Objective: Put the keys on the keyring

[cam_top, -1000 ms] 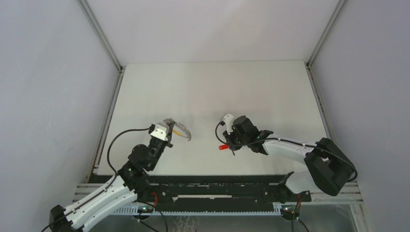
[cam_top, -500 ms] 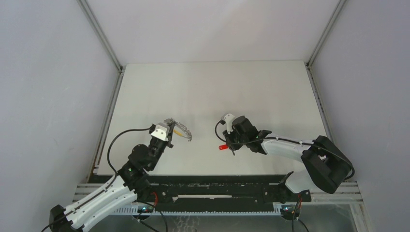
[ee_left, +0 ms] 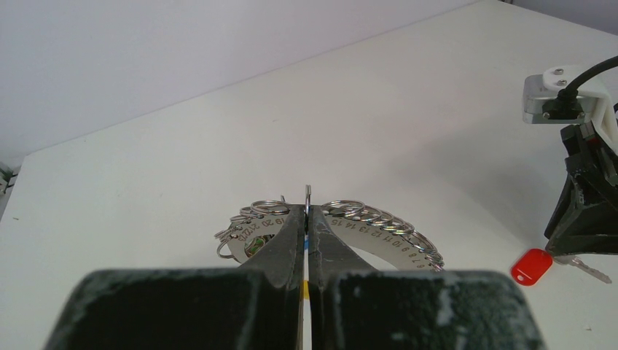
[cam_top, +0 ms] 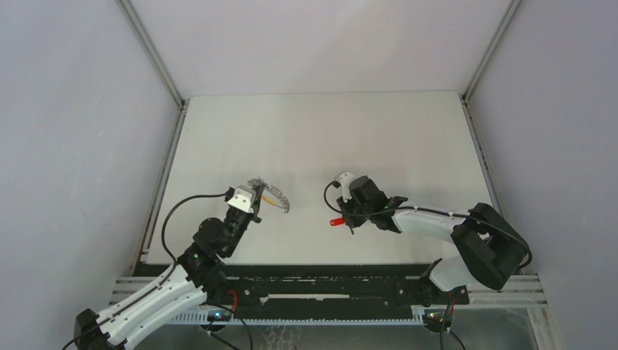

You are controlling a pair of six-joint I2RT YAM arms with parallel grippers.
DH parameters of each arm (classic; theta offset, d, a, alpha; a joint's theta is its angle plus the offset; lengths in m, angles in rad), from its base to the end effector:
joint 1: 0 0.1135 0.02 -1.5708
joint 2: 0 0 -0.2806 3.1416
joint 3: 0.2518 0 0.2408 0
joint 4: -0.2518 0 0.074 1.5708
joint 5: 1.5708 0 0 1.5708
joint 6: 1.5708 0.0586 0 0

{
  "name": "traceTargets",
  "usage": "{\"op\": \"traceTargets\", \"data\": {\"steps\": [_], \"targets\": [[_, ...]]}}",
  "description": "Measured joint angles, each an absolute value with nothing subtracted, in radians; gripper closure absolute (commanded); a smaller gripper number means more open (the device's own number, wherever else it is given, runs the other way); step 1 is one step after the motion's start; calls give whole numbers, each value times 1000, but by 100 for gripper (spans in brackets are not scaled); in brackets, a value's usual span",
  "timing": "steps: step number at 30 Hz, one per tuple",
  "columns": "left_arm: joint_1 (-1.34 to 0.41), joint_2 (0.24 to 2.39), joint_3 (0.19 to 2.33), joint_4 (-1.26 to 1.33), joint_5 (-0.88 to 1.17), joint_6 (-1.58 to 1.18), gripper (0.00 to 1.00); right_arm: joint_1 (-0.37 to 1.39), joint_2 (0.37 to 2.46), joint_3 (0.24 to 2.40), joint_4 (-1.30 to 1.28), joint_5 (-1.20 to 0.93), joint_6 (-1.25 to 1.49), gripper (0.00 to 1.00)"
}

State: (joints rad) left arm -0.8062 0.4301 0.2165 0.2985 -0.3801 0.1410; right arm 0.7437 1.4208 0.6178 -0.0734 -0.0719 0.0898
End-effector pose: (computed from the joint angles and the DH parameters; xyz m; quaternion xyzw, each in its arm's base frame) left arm 0.1081 -0.0813 0.2506 0.1792 0.6546 -0.1153 0.7253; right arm 0.1944 0.1845 0.1631 -0.3134 0.8860 0.1685 0.2973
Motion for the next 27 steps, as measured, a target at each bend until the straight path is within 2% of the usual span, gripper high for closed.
{"op": "traceTargets", "data": {"steps": [18, 27], "targets": [[-806, 434, 216, 306, -363, 141, 100, 762, 1423, 618, -94, -53, 120, 82], [-806, 434, 216, 306, -362, 141, 100, 763, 1423, 618, -113, -45, 134, 87]]}}
